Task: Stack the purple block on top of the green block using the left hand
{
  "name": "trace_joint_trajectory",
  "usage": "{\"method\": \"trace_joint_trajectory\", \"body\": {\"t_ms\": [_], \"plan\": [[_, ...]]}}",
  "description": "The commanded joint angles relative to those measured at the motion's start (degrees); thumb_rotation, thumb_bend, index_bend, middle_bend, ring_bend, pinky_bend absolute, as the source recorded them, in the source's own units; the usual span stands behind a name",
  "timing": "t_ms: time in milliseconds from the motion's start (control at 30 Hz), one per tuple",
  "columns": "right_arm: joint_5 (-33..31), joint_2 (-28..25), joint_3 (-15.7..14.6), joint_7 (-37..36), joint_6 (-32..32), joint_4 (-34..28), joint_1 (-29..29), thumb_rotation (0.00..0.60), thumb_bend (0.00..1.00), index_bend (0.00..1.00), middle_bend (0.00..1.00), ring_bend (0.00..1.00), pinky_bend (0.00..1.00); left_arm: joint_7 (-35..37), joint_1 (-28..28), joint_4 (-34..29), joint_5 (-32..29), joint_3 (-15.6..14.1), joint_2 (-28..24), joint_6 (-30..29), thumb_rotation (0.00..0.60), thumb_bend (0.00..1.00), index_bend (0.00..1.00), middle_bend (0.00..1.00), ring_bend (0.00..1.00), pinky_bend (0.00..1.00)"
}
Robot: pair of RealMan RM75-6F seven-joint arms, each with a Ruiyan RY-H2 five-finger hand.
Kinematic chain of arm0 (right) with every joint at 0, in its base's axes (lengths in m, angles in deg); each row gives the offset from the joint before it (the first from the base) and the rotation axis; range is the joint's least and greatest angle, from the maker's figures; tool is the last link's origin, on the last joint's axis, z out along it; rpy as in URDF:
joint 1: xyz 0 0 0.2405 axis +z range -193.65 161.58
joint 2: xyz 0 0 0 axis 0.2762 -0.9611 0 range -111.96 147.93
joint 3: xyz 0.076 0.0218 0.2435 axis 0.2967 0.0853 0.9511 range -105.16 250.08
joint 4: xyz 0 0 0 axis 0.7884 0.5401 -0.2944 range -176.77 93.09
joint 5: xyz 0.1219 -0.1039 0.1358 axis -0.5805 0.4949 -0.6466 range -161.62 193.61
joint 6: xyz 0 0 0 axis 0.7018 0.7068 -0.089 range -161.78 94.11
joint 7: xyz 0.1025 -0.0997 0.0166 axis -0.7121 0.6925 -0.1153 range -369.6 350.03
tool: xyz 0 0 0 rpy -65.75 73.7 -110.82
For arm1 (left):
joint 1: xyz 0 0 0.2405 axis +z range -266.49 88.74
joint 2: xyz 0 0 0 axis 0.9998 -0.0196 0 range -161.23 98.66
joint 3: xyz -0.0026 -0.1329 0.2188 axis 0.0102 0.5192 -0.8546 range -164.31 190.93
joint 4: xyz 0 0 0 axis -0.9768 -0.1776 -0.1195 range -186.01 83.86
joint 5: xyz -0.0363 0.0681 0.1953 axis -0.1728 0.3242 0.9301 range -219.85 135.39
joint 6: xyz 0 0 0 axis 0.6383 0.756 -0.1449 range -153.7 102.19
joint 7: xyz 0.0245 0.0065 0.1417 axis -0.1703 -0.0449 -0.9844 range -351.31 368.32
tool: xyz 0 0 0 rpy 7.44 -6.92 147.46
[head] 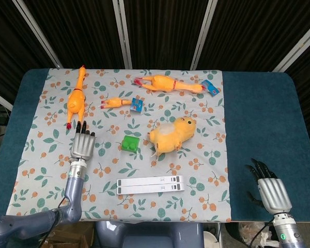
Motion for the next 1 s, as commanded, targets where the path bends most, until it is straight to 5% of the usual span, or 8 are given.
{"method": "trace_joint_trajectory", "body": {"t_ms": [33, 633, 1000], "plan": [[-0.1, 0.0, 0.0, 0.0, -0.1, 0.0, 0.0, 0.6, 0.29, 0.18, 0.08, 0.09, 0.27, -0.2, 0.0, 0.4, -0.2, -0.1, 0.2, 0.2, 0.6, 0.37, 0.35, 0.37, 0.0, 0.0], [-0.1, 0.1, -0.1, 0.6, -0.2, -0.2, 0.1, 0.6, 0.29, 0.18, 0.08, 0.09, 0.27, -2.5, 0.6, 0.6, -0.6, -0.3, 0.5, -1.0, 0.6, 0.37, 0.39, 0.42, 0.02, 0.0], [-0.1, 0.1, -0.1, 0.5, -0.2, -0.3, 0.1, 0.6, 0.29, 0.19, 0.08, 0.09, 0.27, -3.3, 0.7, 1.1, 0.4, -0.8, 1.1, -2.0, 0.6, 0.41, 0.51, 0.45, 0.03, 0.0]]}}
